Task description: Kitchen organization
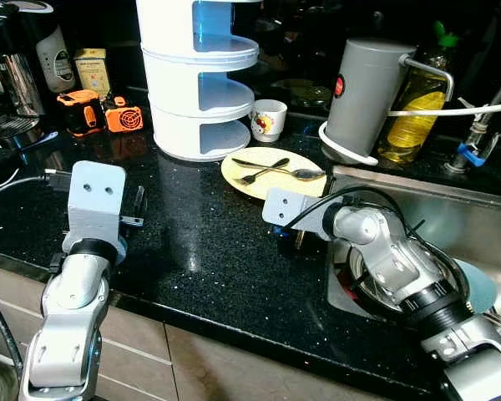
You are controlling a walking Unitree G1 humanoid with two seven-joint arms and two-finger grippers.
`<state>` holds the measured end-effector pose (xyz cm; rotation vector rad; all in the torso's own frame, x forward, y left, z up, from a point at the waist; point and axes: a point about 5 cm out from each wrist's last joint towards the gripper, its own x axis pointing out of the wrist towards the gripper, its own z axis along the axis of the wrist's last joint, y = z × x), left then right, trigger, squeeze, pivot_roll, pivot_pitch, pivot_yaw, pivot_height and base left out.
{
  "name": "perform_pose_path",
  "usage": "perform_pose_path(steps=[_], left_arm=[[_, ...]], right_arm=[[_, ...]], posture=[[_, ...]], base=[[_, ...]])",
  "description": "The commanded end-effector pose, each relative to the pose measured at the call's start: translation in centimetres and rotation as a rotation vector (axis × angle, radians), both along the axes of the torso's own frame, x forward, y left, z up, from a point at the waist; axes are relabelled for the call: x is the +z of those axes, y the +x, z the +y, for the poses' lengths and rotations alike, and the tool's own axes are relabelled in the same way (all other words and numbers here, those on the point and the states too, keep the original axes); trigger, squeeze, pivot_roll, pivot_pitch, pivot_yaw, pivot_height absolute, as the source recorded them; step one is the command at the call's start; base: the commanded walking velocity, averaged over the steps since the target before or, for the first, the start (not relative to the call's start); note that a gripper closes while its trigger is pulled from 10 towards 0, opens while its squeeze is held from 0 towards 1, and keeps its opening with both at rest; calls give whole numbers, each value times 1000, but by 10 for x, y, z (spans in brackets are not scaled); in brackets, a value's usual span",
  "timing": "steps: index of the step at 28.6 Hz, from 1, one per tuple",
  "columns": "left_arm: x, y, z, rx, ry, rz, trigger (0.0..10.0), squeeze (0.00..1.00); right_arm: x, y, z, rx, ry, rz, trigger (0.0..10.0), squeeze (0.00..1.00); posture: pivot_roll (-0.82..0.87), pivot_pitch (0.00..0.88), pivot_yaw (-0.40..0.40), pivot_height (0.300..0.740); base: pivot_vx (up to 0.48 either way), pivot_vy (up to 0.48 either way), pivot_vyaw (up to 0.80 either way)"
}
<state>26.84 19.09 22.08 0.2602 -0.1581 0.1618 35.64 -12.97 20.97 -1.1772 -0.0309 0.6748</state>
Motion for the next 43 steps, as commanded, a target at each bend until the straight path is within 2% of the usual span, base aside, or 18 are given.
perform_pose_path(steps=[1,12,13,15,16,18,19,20,22,23,24,27,33,39,40,41,42,43], left_arm=[[-4,2,-2,-8,-5,20,10000,0],[-5,2,-3,-14,-5,23,10000,0],[-5,2,-3,-15,-5,23,10000,0],[-5,2,-3,-15,-5,24,10000,0],[-5,2,-3,-15,-5,24,10000,0],[-5,2,-3,-15,-4,24,10000,0],[-5,2,-3,-15,-4,24,10000,0],[-5,2,-3,-15,-4,25,10000,0],[-5,2,-3,-15,-4,25,10000,0],[-5,3,-3,-15,-3,25,10000,0],[-5,3,-2,-16,-1,24,10000,0],[-4,3,-2,-15,1,22,10000,0],[-4,4,-3,-20,3,22,10000,0],[-4,4,-3,-24,4,22,10000,0],[-4,4,-3,-24,4,21,10000,0],[-4,4,-3,-24,4,22,10000,0],[-4,4,-3,-24,4,22,10000,0],[-3,4,-3,-24,4,21,10000,0]], right_arm=[[-2,-3,-1,32,11,-8,0,0],[3,-26,22,269,63,-54,0,0],[3,-32,25,311,72,-43,1412,0],[2,-35,27,342,78,-37,1412,0],[2,-40,29,377,86,-29,2588,0],[2,-46,31,419,98,-22,3569,0],[2,-48,32,432,104,-19,3569,0],[0,-55,34,475,106,7,6078,0],[-1,-57,34,486,104,15,6078,0],[-2,-61,35,509,102,38,8431,0],[-5,-69,36,546,103,79,9686,0],[-8,-83,35,610,102,167,10000,0],[-11,-95,35,661,93,223,10000,0],[-9,-97,36,652,100,256,10000,0],[-10,-98,36,648,110,274,10000,71],[-11,-99,36,650,120,310,10000,725],[-11,-99,36,651,122,319,10000,1000],[-11,-100,37,654,128,326,10000,1000]], posture=[[87,0,-62,740],[82,0,-59,740],[81,0,-58,740],[81,0,-58,740],[82,0,-59,740],[81,0,-58,740],[81,0,-58,740],[81,0,-57,740],[81,0,-57,740],[81,0,-56,740],[83,0,-57,740],[83,0,-57,740],[83,0,-53,740],[85,0,-53,740],[86,0,-53,740],[86,0,-53,740],[86,0,-53,740],[88,0,-53,740]], base=[[0,0,0],[0,0,0],[0,0,0],[0,0,0],[0,0,0],[0,0,0],[0,0,0],[0,0,0],[0,0,0],[0,0,0],[0,0,0],[0,0,0],[0,0,0],[0,0,0],[0,0,0],[0,0,0],[0,0,0],[0,0,0]])
